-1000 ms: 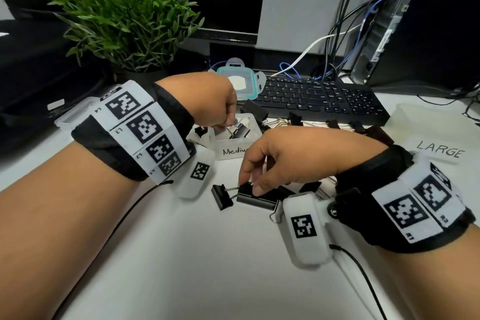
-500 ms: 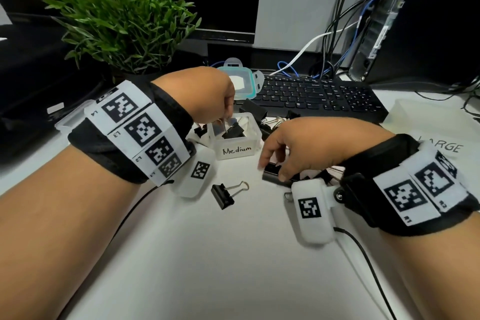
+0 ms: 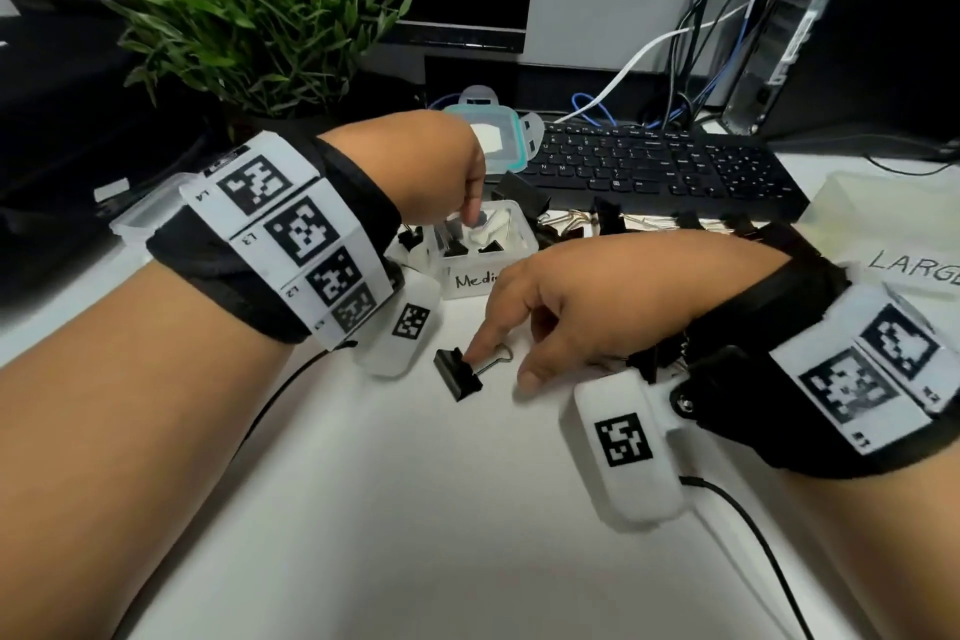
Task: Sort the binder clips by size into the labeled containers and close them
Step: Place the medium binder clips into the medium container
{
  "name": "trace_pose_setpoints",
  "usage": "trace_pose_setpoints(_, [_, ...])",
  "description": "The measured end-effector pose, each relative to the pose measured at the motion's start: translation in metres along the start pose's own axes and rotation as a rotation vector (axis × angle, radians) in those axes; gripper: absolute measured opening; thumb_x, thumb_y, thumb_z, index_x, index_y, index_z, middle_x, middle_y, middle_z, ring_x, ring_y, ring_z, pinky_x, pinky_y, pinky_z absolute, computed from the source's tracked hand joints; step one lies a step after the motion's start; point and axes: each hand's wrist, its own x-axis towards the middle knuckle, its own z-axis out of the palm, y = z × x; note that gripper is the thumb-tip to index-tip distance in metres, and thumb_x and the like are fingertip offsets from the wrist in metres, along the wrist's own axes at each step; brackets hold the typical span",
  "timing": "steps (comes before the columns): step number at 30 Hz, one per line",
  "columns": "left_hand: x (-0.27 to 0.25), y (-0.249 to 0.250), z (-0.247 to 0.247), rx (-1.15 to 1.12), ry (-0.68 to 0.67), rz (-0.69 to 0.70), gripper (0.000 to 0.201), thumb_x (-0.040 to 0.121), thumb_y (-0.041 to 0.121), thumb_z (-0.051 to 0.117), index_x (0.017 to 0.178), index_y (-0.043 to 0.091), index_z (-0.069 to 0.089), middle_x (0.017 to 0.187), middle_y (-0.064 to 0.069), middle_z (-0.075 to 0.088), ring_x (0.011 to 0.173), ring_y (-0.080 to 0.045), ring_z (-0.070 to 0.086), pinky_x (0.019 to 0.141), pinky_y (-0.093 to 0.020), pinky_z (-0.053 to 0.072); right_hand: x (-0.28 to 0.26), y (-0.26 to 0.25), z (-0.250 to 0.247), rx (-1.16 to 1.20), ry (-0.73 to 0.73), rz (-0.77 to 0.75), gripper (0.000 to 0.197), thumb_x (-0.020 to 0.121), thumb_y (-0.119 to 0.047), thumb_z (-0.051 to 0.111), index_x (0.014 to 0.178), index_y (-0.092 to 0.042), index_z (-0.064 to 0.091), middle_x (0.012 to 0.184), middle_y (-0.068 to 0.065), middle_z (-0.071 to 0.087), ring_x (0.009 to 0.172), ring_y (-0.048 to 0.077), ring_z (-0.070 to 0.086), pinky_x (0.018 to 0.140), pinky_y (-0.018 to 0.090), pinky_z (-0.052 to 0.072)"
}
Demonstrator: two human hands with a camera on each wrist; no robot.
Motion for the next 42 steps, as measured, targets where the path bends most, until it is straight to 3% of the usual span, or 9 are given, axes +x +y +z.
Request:
trace_pose_setpoints(7, [-0.002, -0.001, 0.0, 0.034, 0.049, 0.016, 0.027, 0.092, 0.007, 0.047, 0.1, 0.022, 0.068, 0.088, 0.011, 0.058, 0.085, -0.012, 0.051, 0.071, -0.024, 0.035, 0.002, -0.001, -0.005, -0.038, -0.001, 0.075, 0.028, 0.083, -0.033, 0.071, 0.111, -0.032, 0.066, 0.053, -0.031, 0.055, 0.043, -0.015, 0.048, 0.041, 0.002, 0.033])
trace_pose_setpoints(11, [0.0, -0.004, 0.003, 0.102, 0.049, -0.043, 0.019, 0.09, 0.013, 0.054, 0.104, 0.015, 0.067, 0.105, 0.0, 0.065, 0.097, -0.021, 0.058, 0.076, -0.028, 0.044, 0.005, 0.0, -0.006, -0.103, -0.004, 0.089, 0.026, 0.079, -0.037, 0.074, 0.102, -0.03, 0.066, 0.069, -0.013, 0.059, 0.044, -0.011, 0.051, 0.043, 0.005, 0.037])
trace_pose_setpoints(16, [0.001, -0.006, 0.003, 0.182, 0.023, -0.086, 0.017, 0.088, 0.021, 0.061, 0.101, 0.013, 0.067, 0.1, -0.004, 0.064, 0.094, -0.024, 0.059, 0.07, -0.029, 0.044, 0.01, 0.003, -0.006, -0.128, -0.024, 0.086, 0.026, 0.078, -0.041, 0.073, 0.1, -0.032, 0.064, 0.084, -0.005, 0.07, 0.044, -0.002, 0.052, 0.048, 0.012, 0.042])
trace_pose_setpoints(20, [-0.001, -0.002, 0.003, 0.094, 0.002, 0.006, 0.01, 0.085, 0.016, 0.064, 0.094, 0.021, 0.065, 0.079, 0.01, 0.058, 0.078, -0.011, 0.053, 0.058, -0.021, 0.039, 0.007, 0.005, -0.004, -0.121, -0.03, 0.105, 0.025, 0.077, -0.042, 0.073, 0.099, -0.033, 0.064, 0.08, -0.004, 0.071, 0.05, 0.004, 0.056, 0.053, 0.018, 0.043])
trace_pose_setpoints(26, [-0.002, 0.007, 0.006, -0.079, -0.1, 0.117, 0.023, 0.085, 0.01, 0.058, 0.097, 0.028, 0.066, 0.089, 0.007, 0.07, 0.084, -0.012, 0.065, 0.083, -0.034, 0.054, 0.004, 0.004, -0.002, -0.16, -0.009, 0.115, 0.027, 0.075, -0.046, 0.073, 0.098, -0.035, 0.063, 0.082, -0.007, 0.07, 0.057, 0.003, 0.059, 0.059, 0.023, 0.046])
trace_pose_setpoints(31, [-0.001, 0.006, 0.004, 0.0, -0.082, 0.11, 0.024, 0.091, 0.01, 0.05, 0.1, 0.025, 0.067, 0.08, 0.015, 0.061, 0.075, -0.006, 0.057, 0.064, -0.017, 0.042, 0.002, 0.001, -0.002, -0.154, -0.002, 0.101, 0.027, 0.076, -0.046, 0.072, 0.099, -0.035, 0.064, 0.085, -0.007, 0.069, 0.045, -0.006, 0.051, 0.055, 0.019, 0.04])
trace_pose_setpoints(36, [0.0, 0.005, 0.003, 0.099, -0.138, 0.079, 0.029, 0.093, 0.008, 0.048, 0.099, 0.026, 0.07, 0.082, 0.013, 0.059, 0.07, -0.007, 0.051, 0.067, -0.021, 0.037, 0.0, -0.002, -0.002, -0.149, 0.013, 0.077, 0.026, 0.079, -0.044, 0.071, 0.1, -0.032, 0.064, 0.077, -0.014, 0.063, 0.044, -0.011, 0.049, 0.051, 0.017, 0.038])
trace_pose_setpoints(39, [-0.001, 0.005, 0.003, 0.154, -0.215, 0.092, 0.034, 0.092, 0.005, 0.045, 0.105, 0.028, 0.068, 0.091, 0.011, 0.059, 0.085, -0.012, 0.053, 0.074, -0.024, 0.04, -0.001, -0.005, -0.003, -0.13, 0.025, 0.043, 0.023, 0.079, -0.044, 0.07, 0.101, -0.039, 0.065, 0.083, -0.023, 0.058, 0.065, -0.014, 0.055, 0.058, 0.012, 0.042])
trace_pose_setpoints(42, [-0.004, 0.006, 0.003, 0.215, -0.26, 0.097, 0.036, 0.094, 0.008, 0.041, 0.115, 0.026, 0.064, 0.099, 0.009, 0.057, 0.088, -0.014, 0.05, 0.075, -0.025, 0.037, 0.001, -0.006, -0.002, -0.166, -0.052, -0.008, 0.027, 0.079, -0.047, 0.069, 0.106, -0.046, 0.065, 0.111, -0.02, 0.057, 0.098, 0.006, 0.059, 0.086, 0.027, 0.049])
